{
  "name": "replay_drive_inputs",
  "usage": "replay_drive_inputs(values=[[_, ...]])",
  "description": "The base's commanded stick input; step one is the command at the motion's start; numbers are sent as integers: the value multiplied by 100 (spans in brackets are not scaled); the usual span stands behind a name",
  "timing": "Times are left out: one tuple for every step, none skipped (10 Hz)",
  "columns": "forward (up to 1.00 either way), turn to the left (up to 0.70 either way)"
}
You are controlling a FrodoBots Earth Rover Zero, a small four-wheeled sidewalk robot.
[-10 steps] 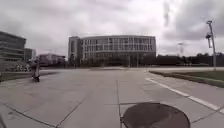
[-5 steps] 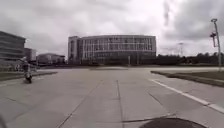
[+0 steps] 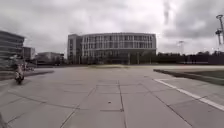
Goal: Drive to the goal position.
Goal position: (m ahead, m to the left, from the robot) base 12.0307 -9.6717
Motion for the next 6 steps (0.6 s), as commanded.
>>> replay_drive_inputs(values=[[100,0],[100,0],[100,0],[100,0],[100,0],[100,0]])
